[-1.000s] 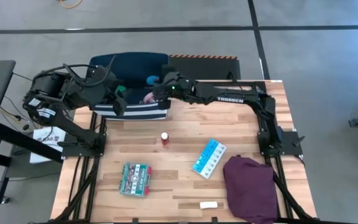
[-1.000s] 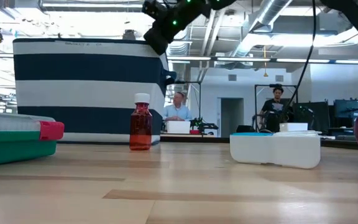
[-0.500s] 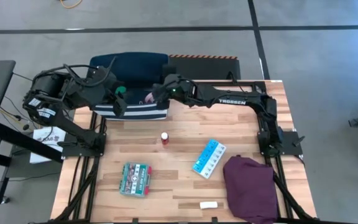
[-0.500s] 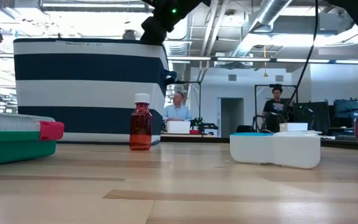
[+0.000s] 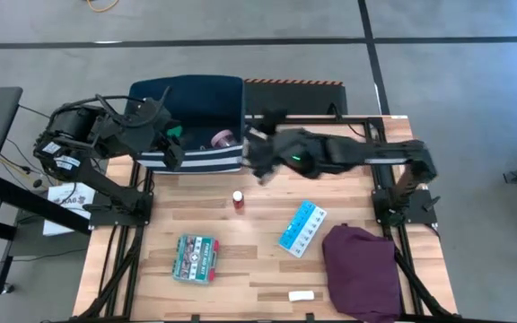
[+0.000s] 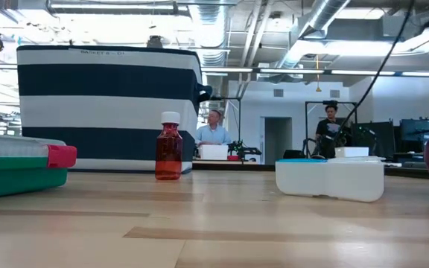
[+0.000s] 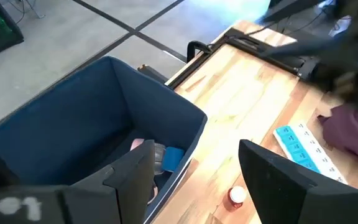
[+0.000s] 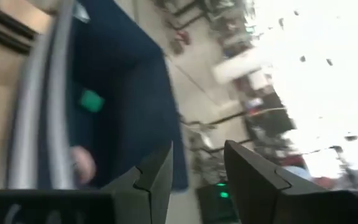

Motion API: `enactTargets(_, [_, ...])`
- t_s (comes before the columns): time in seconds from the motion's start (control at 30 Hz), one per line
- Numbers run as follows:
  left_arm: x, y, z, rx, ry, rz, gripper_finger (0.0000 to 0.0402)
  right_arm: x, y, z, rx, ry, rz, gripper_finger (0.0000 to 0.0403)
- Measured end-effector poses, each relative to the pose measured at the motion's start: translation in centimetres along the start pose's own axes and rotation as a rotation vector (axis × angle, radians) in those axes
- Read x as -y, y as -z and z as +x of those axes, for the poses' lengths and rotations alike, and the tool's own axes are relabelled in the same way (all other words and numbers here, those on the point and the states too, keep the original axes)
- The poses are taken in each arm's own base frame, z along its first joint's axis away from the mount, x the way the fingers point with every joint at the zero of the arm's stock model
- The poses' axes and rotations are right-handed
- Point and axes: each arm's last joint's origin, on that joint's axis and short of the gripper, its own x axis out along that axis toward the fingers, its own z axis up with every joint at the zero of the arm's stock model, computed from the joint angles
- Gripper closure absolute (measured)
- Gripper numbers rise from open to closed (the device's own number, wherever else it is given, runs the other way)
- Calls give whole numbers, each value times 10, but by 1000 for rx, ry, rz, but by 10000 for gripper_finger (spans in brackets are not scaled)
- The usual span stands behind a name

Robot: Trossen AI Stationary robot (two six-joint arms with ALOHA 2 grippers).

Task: Pick & place medical supplies in basket/bin
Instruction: Put the orange pill bottle into the blue bin

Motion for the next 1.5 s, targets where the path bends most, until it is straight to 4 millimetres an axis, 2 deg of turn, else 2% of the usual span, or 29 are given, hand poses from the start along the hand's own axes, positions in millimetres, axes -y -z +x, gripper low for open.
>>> enactTargets(0.13, [3, 4, 7, -24, -14, 29, 180, 18, 17, -61, 15, -186, 155, 275])
enactTargets(0.23, [6, 8, 12, -39, -33, 39, 180, 29, 40, -97, 16, -483, 377, 280])
enactTargets(0.3, [8, 11, 16, -52, -40, 41, 180, 32, 53, -111, -30, -637, 514, 281])
enactTargets(0.37, [12, 14, 18, -64, -41, 44, 180, 26, 63, -117, -88, -661, 573, 282])
enactTargets(0.47, [22, 25, 24, -72, -67, 52, 180, 6, 72, -119, -141, -648, 532, 282])
enactTargets(0.6, [44, 49, 26, -70, -70, 72, 180, -27, 89, -118, -239, -685, 407, 282])
enactTargets(0.73, [72, 86, 24, -31, -55, 96, 180, -46, 105, -118, -288, -698, 381, 282])
enactTargets(0.87, [101, 132, 36, 40, -25, 58, 180, -57, 117, -120, -299, -704, 377, 282])
enactTargets(1.0, [120, 179, 59, 63, 13, 13, 180, -60, 122, -123, -289, -704, 382, 282])
enactTargets(1.1, [126, 210, 85, 60, 33, -28, 180, -60, 122, -122, -280, -702, 389, 282])
enactTargets(1.2, [132, 234, 113, 53, 97, -153, 180, -60, 119, -121, -262, -697, 403, 282])
enactTargets(1.33, [134, 247, 143, 46, 225, -232, 180, -60, 117, -120, -237, -695, 393, 282])
enactTargets(1.5, [130, 242, 160, 126, 228, -161, 180, -59, 116, -120, -225, -691, 402, 282])
